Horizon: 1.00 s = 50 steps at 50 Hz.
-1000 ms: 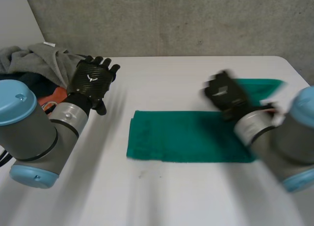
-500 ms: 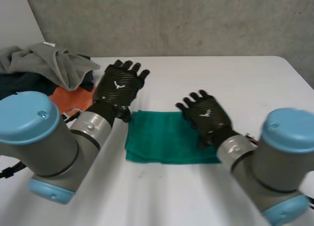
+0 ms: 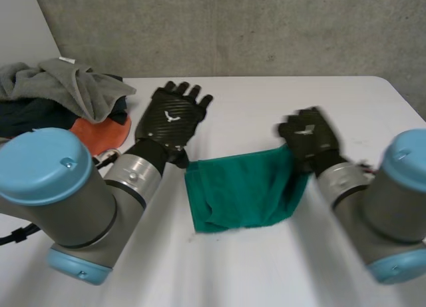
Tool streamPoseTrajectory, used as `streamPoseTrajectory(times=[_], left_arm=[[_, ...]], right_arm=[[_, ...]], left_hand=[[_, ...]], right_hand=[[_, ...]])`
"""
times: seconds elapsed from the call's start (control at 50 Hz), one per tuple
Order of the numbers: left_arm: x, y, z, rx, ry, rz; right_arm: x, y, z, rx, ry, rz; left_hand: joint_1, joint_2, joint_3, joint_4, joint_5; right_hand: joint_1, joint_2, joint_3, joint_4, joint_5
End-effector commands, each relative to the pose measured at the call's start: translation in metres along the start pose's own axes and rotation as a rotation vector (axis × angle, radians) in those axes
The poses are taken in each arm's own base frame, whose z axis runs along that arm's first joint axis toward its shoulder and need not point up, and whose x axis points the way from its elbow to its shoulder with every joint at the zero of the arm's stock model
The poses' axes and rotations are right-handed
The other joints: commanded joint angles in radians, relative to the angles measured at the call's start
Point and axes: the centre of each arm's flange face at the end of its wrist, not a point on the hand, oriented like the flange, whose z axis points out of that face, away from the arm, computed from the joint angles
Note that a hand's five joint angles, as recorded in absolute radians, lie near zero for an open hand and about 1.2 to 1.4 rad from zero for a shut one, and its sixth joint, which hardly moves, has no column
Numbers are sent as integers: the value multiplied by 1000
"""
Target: Fold the laundry.
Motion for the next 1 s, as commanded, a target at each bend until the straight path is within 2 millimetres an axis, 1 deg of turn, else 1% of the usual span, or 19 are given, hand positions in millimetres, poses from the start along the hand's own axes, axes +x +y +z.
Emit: streamPoseTrajectory(times=[0.02, 0.04, 0.06, 0.08, 0.1, 0.12, 0.16, 0.2, 0.22, 0.24, 0.32, 0.38, 0.48, 0.56, 0.64, 0.74, 0.86, 0.94, 1.0], left_arm=[[-19, 7, -3, -61, -122, -25], [-20, 8, -4, -75, -143, -48], [-21, 9, -4, -78, -151, -57], [-20, 9, -5, -83, -154, -68], [-20, 9, -5, -87, -157, -80], [-19, 10, -7, -97, -157, -101], [-18, 9, -7, -101, -153, -122], [-15, 5, -8, -98, -142, -154], [-13, 3, -8, -95, -137, -165], [-11, 1, -9, -90, -131, -175], [-1, -13, -4, -48, -102, -224], [22, -13, 0, -59, -42, -250], [63, -1, 11, -143, 46, -272], [71, 25, 17, -285, 5, -265], [73, 47, 10, -414, -32, -232], [73, 57, 5, -482, -32, -208], [60, 73, 0, -556, -42, -195], [57, 67, -1, -553, -15, -201], [47, 45, 2, -488, 6, -226]], right_arm=[[-115, -25, -29, 144, -412, -44], [-122, -23, -31, 141, -440, -53], [-126, -19, -32, 130, -458, -61], [-127, -16, -32, 114, -463, -65], [-125, -12, -30, 78, -460, -63], [-123, -12, -30, 66, -458, -57], [-118, -12, -28, 55, -449, -29], [-99, -21, -19, 65, -378, 46], [-86, -25, -15, 69, -340, 83], [-55, -29, -4, 70, -253, 163], [5, -20, 12, 32, -106, 365], [26, -9, 15, -54, -80, 473], [19, 9, 23, -198, -146, 549], [9, 20, 32, -280, -203, 569], [-3, 36, 40, -356, -262, 592], [-16, 54, 48, -435, -325, 609], [-16, 62, 50, -472, -322, 518], [-4, 61, 51, -464, -264, 441], [4, 50, 50, -427, -214, 406]], left_hand=[[-12, -30, -36, -28, -46], [-12, -30, -36, -28, -46], [-12, -30, -36, -28, -46], [-12, -30, -36, -28, -46], [-12, -30, -36, -28, -46], [-12, -30, -36, -28, -46], [-12, -30, -36, -28, -46], [-12, -30, -36, -28, -46], [-12, -30, -36, -28, -46], [-12, -30, -36, -28, -46], [-12, -30, -36, -28, -46], [-12, -30, -36, -28, -46], [-12, -30, -36, -28, -46], [-12, -30, -36, -28, -46], [-12, -30, -36, -28, -46], [-12, -30, -36, -28, -46], [29, 11, 6, 14, -4], [18, 0, -5, 3, -16], [9, -9, -14, -6, -24]], right_hand=[[289, 225, 212, 202, 214], [289, 225, 212, 202, 214], [118, 55, 41, 31, 44], [-148, -212, -225, -235, -222], [-773, -836, -849, -860, -847], [-854, -918, -931, -941, -929], [-908, -971, -984, -995, -982], [-933, -997, -1010, -1020, -1007], [-933, -997, -1010, -1020, -1007], [-933, -997, -1010, -1020, -1007], [-933, -997, -1010, -1020, -1007], [-933, -997, -1010, -1020, -1007], [-933, -997, -1010, -1020, -1007], [-933, -997, -1010, -1020, -1007], [-933, -997, -1010, -1020, -1007], [-933, -997, -1010, -1020, -1007], [-933, -997, -1010, -1020, -1007], [-933, -997, -1010, -1020, -1007], [-933, -997, -1010, -1020, -1007]])
